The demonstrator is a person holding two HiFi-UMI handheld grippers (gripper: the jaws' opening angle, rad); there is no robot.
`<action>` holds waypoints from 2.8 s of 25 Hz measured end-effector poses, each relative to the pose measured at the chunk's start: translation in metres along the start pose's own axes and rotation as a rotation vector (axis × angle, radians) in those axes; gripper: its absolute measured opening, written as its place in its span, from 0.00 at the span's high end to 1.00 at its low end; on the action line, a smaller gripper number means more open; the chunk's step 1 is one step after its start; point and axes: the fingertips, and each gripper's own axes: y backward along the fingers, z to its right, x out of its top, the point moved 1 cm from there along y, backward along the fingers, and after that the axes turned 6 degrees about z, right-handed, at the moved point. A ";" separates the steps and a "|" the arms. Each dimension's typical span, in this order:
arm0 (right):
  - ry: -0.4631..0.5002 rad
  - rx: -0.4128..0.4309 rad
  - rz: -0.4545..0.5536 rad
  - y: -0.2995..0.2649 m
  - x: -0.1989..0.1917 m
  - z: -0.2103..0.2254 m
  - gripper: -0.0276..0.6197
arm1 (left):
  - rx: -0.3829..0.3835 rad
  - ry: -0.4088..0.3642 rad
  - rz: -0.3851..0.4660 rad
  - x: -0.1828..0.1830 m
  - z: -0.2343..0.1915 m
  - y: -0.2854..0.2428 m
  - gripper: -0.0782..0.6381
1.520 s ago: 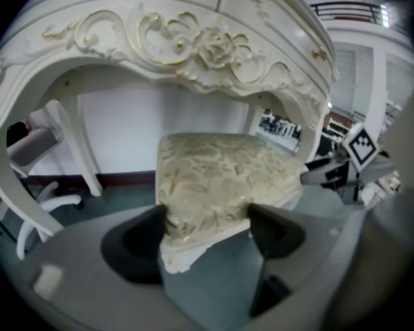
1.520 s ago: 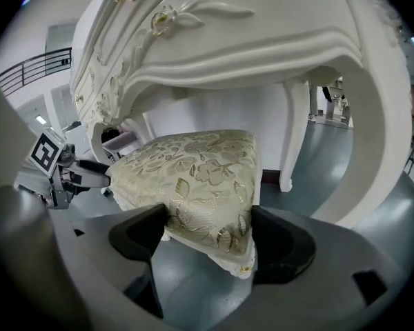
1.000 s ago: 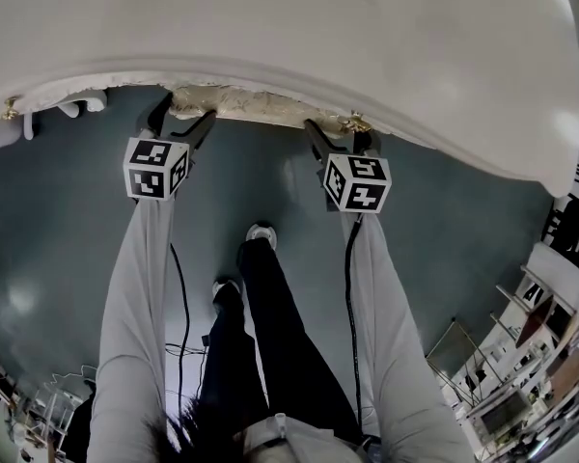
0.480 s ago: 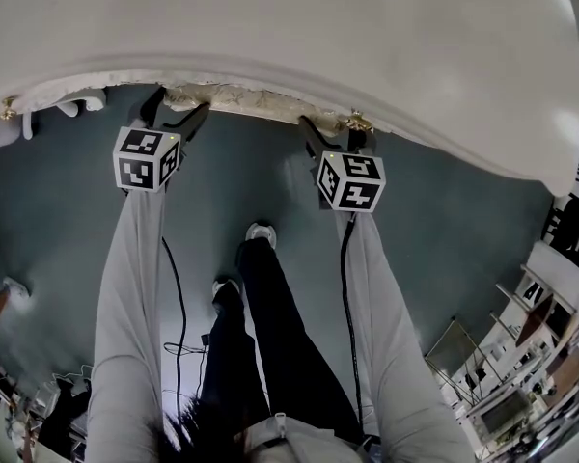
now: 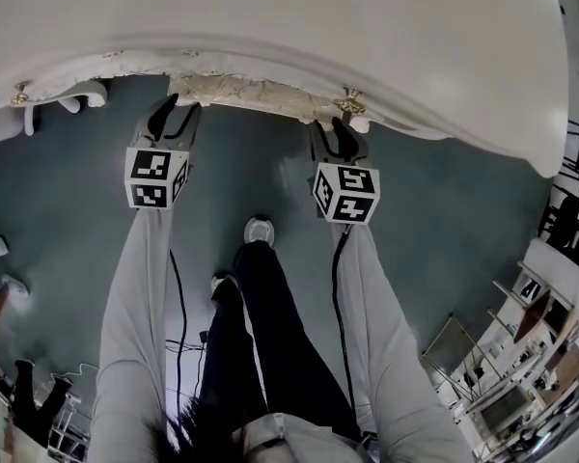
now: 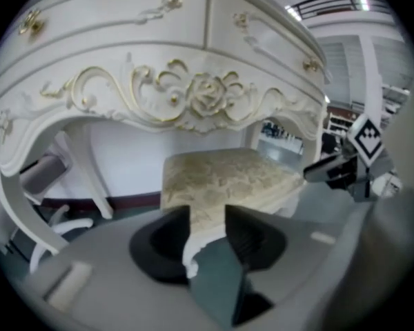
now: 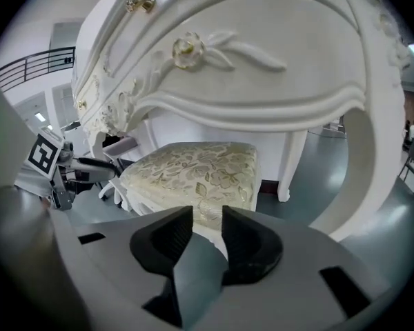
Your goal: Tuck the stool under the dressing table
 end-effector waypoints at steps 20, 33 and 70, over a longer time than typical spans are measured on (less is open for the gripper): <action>0.017 0.002 0.149 0.136 0.082 -0.063 0.95 | -0.023 0.060 0.179 0.090 0.049 0.143 0.88; 0.097 0.001 0.253 0.259 0.145 -0.107 0.95 | -0.055 0.089 0.283 0.157 0.080 0.257 0.88; 0.183 -0.034 0.575 0.508 0.247 -0.193 0.95 | -0.059 0.036 0.570 0.286 0.139 0.498 0.88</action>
